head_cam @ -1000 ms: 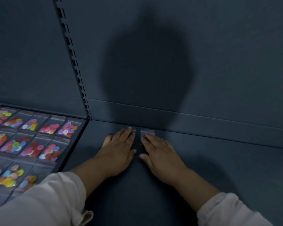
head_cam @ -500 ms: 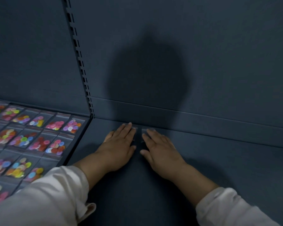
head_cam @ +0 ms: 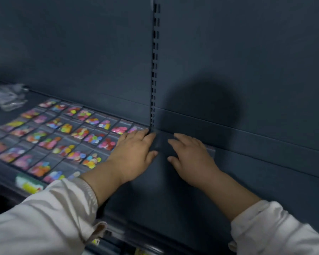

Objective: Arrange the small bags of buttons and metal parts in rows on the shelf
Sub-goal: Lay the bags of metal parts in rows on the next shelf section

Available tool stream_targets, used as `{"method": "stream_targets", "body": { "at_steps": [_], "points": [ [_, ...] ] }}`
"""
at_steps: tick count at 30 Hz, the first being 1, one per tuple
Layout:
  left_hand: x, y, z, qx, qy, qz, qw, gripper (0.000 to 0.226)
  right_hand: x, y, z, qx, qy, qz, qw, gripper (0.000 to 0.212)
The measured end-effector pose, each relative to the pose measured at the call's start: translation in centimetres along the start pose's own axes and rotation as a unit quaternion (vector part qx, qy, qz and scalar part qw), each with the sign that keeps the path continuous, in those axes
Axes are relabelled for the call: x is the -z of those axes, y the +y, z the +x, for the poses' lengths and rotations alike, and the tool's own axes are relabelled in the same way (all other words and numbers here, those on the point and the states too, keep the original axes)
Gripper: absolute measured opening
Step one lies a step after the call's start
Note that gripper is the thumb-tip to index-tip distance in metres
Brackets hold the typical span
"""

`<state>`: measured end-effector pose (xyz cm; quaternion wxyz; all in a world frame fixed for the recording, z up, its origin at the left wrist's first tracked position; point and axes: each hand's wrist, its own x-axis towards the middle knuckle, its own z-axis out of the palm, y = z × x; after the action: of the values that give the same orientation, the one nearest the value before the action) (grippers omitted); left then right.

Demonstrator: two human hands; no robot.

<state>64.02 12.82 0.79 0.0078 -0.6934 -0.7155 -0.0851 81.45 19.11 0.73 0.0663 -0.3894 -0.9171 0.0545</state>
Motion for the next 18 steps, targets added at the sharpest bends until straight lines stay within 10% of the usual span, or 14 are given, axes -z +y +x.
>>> {"method": "stream_targets", "body": {
  "at_steps": [18],
  "points": [
    [9.8, -31.0, -20.6, 0.131, 0.076, 0.043, 0.988, 0.055, -3.1, -33.8, 11.0, 0.140, 0.042, 0.014, 0.989, 0.050]
  ]
}}
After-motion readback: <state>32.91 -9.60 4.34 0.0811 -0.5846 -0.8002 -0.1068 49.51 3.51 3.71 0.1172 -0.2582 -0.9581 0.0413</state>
